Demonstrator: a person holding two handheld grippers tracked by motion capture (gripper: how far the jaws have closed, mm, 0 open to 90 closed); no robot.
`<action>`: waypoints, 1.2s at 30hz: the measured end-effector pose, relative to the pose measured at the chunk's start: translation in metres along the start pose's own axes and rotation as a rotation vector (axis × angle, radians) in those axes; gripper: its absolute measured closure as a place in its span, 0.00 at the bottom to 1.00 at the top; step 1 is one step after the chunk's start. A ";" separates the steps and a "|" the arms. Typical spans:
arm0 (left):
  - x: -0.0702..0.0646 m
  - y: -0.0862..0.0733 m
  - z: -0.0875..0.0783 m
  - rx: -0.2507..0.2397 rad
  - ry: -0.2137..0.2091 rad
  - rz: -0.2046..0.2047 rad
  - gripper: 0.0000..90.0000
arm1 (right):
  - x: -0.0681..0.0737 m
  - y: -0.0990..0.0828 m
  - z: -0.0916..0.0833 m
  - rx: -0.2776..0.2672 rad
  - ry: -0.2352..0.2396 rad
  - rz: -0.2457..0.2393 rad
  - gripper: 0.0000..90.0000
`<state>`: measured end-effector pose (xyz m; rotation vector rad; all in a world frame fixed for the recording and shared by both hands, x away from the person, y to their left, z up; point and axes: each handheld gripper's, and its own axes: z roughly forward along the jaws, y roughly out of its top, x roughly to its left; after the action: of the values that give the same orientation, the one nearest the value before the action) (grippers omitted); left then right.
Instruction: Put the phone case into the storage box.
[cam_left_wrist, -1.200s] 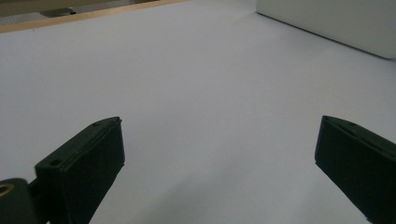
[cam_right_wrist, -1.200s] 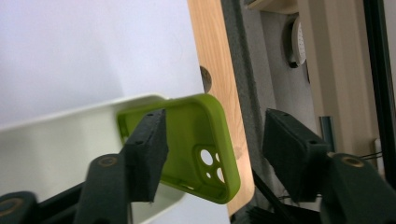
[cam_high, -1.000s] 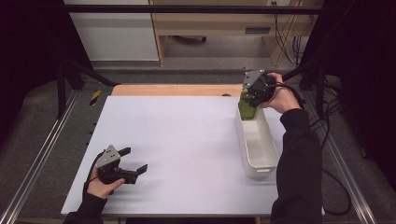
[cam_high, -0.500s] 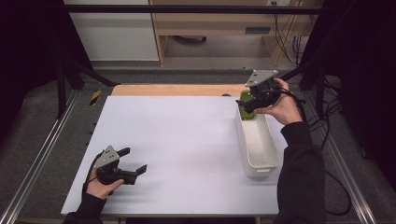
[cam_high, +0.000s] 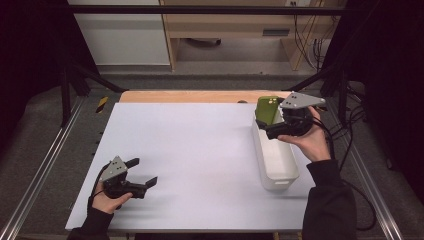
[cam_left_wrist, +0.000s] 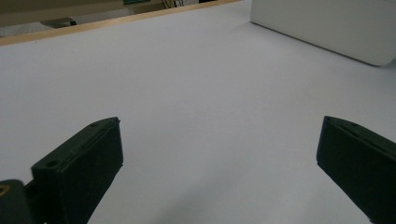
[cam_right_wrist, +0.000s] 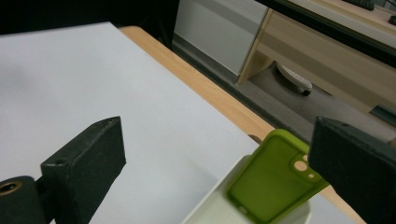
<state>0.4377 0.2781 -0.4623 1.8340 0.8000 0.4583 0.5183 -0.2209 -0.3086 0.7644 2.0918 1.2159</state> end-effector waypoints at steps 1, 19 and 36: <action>0.000 0.000 0.000 -0.002 0.000 -0.001 0.00 | 0.002 -0.002 -0.003 -0.007 0.001 0.017 0.03; -0.003 0.003 -0.002 -0.028 -0.019 -0.003 0.00 | 0.042 -0.067 -0.027 -0.139 0.091 0.179 0.01; -0.004 0.004 -0.002 -0.040 -0.024 0.003 0.00 | 0.047 -0.127 -0.048 -0.150 0.109 0.221 0.01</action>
<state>0.4346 0.2759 -0.4573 1.8013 0.7662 0.4502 0.4293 -0.2655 -0.4120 0.8956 2.0133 1.5468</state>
